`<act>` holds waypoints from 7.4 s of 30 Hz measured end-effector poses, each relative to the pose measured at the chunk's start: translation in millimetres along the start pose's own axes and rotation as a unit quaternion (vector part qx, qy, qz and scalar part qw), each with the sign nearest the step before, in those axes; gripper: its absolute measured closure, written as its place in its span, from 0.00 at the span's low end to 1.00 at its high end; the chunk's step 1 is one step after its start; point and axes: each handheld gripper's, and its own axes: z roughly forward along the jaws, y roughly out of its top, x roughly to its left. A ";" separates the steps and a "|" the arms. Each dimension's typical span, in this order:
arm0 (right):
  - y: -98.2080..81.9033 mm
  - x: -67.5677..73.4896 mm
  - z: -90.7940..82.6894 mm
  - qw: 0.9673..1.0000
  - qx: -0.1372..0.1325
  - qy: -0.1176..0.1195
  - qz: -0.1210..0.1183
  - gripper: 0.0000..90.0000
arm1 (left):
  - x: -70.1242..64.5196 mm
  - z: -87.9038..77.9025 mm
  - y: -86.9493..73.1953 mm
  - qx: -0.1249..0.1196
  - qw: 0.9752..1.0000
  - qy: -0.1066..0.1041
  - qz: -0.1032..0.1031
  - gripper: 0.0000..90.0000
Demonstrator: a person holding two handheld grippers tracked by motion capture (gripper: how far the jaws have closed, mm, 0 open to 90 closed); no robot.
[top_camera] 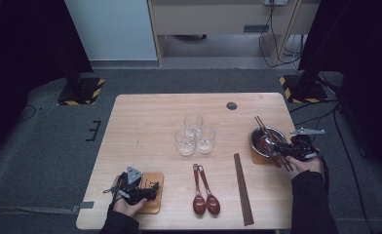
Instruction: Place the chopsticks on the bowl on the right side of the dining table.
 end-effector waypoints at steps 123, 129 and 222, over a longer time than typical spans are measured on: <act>-43.9 -4.8 -42.3 0.998 -0.013 -0.032 0.052 0.76 | 0.1 0.0 0.0 0.000 1.000 0.000 0.000 0.01; -44.4 -7.9 -41.0 0.998 -0.017 -0.035 0.057 0.74 | 0.1 0.0 0.0 0.000 1.000 0.000 0.000 0.01; 33.1 8.9 2.6 0.996 -0.083 -0.025 0.030 0.40 | 0.1 0.2 0.1 0.000 1.000 -0.001 0.000 0.00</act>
